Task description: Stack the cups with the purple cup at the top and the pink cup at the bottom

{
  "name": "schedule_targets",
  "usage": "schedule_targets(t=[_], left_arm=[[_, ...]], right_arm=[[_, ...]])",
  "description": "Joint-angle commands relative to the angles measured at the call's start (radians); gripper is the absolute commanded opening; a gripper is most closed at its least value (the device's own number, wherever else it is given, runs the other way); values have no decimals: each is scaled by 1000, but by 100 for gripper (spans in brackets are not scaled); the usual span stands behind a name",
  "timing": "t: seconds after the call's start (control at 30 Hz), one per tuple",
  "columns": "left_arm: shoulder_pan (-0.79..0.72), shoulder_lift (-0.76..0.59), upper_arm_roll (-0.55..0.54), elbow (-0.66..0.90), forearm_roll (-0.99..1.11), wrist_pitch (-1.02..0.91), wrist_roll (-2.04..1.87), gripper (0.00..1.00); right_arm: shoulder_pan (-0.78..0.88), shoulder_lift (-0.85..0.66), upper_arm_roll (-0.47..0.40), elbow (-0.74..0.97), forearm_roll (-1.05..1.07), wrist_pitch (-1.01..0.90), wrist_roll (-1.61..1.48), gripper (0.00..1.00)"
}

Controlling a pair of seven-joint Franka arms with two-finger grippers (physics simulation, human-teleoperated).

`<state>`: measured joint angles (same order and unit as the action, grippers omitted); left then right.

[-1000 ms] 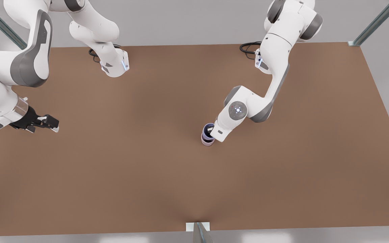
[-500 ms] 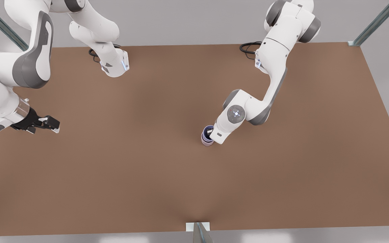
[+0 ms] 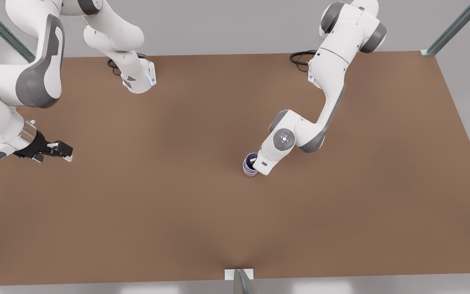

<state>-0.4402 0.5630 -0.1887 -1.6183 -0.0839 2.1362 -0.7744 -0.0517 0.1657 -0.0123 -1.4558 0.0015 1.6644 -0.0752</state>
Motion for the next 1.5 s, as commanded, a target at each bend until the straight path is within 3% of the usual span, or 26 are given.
schedule_targets(t=[0.0, 0.23, 0.4, 0.53, 0.73, 0.77, 0.83, 0.87, 1.0, 1.1, 1.13, 1.2, 1.3, 1.33, 1.4, 1.47], left_arm=[[0, 0, 0, 0, -22, 1, 1, 21], [0, 3, 0, 0, -22, 2, 3, 22], [-2, 5, 0, 0, -20, 2, 6, 29], [-2, 6, 0, 0, -20, 2, 10, 41], [-2, 5, 0, 0, -14, 1, 12, 44], [-2, 5, 0, 1, -14, 1, 14, 54], [0, 5, 0, 3, 29, 1, 14, 91], [-2, 3, 0, 3, 35, 1, 14, 100], [0, -6, 0, 38, 36, -16, 6, 100], [1, -15, 20, 225, 36, -260, 7, 100], [3, -40, 58, 259, 38, -344, 42, 100], [3, -115, 236, 278, 33, -512, 395, 100], [3, -185, 446, 278, 23, -565, 702, 100], [12, -227, 457, 275, 29, -588, 698, 100], [169, -371, 331, 200, 103, -610, 707, 100], [205, -390, 270, 189, 147, -610, 716, 100]], right_arm=[[1, 0, 0, 0, 0, 0, 0, 100], [1, 1, 0, 0, 0, 0, 0, 100], [1, 1, 0, 0, 0, 0, 0, 100], [1, 1, 2, 0, 0, 0, 0, 100], [3, 3, 2, 0, 0, 2, 0, 100], [3, 3, 2, 0, 0, 2, 0, 100], [3, 3, 2, 0, 0, 2, 0, 100], [3, 3, 2, 0, 0, 2, 0, 100], [3, 6, 2, 0, 0, 2, 2, 100], [4, 8, 2, 0, -2, 2, 2, 100], [4, 8, 2, 0, -2, 2, 0, 100], [3, 8, 2, 0, 0, 2, 0, 100], [3, 8, 2, 0, 0, 2, 2, 100], [3, 8, 2, 0, 0, 2, 2, 100], [3, 8, 2, 0, 0, 2, 0, 100], [3, 8, 2, 0, 0, 2, 2, 100]])
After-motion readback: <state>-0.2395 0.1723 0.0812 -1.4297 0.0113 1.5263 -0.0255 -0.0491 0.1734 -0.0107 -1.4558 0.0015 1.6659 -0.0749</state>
